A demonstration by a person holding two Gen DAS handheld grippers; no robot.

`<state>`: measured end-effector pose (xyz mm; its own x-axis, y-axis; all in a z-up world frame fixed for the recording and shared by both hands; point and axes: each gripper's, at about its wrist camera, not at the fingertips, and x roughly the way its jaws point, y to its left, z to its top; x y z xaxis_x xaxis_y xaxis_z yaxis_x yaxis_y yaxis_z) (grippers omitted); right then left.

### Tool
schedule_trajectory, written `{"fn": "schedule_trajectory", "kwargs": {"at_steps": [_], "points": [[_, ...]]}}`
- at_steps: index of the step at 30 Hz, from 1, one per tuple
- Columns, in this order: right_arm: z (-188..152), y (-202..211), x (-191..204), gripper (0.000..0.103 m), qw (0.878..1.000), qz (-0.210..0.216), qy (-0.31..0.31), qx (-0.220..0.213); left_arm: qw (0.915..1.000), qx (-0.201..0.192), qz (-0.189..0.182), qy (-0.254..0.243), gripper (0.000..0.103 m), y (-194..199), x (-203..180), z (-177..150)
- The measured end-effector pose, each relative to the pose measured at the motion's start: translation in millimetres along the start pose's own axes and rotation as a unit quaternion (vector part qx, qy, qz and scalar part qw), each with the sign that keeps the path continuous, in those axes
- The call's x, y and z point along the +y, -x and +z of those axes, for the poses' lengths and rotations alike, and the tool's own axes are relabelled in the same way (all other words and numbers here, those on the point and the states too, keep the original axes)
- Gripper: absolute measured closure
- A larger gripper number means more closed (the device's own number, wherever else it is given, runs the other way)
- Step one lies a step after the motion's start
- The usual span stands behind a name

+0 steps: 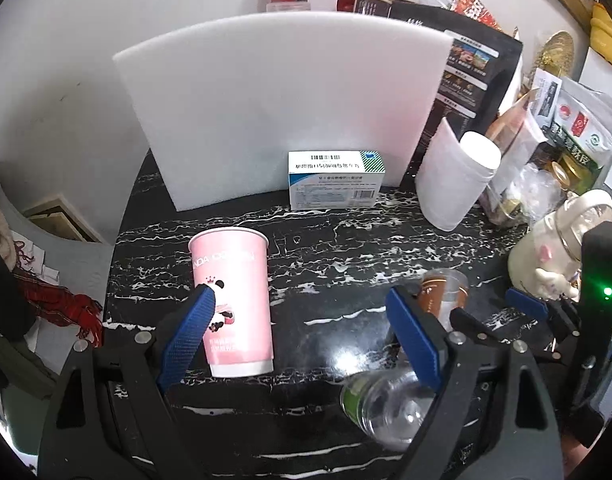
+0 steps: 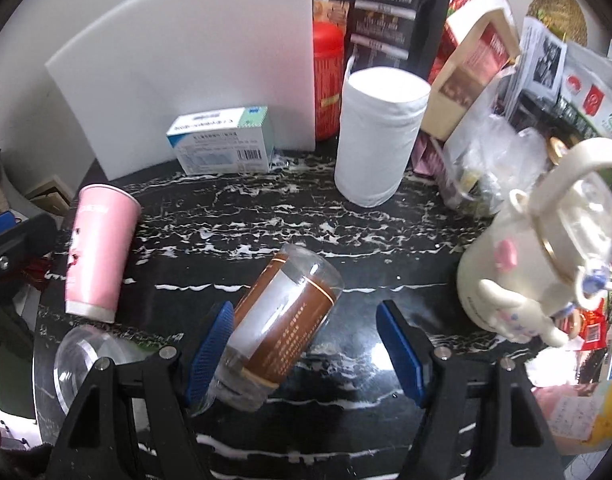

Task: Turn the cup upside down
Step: 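Reach the right tool to the brown-labeled clear cup lying on its side and grasp it, then lift the brown-labeled cup with the right tool and carry it toward the left tool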

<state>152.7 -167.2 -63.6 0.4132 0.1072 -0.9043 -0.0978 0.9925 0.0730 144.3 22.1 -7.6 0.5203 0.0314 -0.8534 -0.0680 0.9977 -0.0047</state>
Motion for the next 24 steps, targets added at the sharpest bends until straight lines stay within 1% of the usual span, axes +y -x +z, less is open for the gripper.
{"fn": "schedule_trajectory", "kwargs": {"at_steps": [6, 7, 8, 10, 12, 16, 22, 24], "points": [[5, -30, 1, 0.029, 0.999, -0.009, -0.009, 0.029, 0.9999, 0.012, 0.002, 0.002, 0.016, -22, -1, 3], [5, -33, 0, 0.028, 0.999, -0.004, -0.013, 0.032, 0.9999, 0.013, 0.001, 0.002, 0.016, -25, -1, 4], [5, -37, 0, 0.028, 0.999, 0.0, -0.017, 0.039, 0.9999, 0.012, 0.004, 0.001, 0.016, -26, -1, 4], [6, -45, 0, 0.028, 0.998, -0.006, -0.016, 0.052, 0.9999, 0.012, 0.007, -0.001, 0.016, -29, -2, 4], [6, -49, -1, 0.028, 0.998, -0.013, -0.013, 0.06, 0.9999, 0.01, 0.008, -0.001, 0.016, -31, -2, 5], [4, -56, -6, 0.028, 0.997, -0.013, -0.018, 0.073, 0.9999, 0.013, 0.007, 0.0, 0.016, -35, -2, 5], [-5, -64, -13, 0.028, 0.996, -0.005, -0.02, 0.091, 0.9999, 0.011, 0.006, -0.004, 0.016, -33, -3, 3], [-10, -68, -13, 0.028, 0.995, 0.004, -0.014, 0.1, 0.9999, 0.01, 0.006, -0.007, 0.016, -32, -4, 2]]}}
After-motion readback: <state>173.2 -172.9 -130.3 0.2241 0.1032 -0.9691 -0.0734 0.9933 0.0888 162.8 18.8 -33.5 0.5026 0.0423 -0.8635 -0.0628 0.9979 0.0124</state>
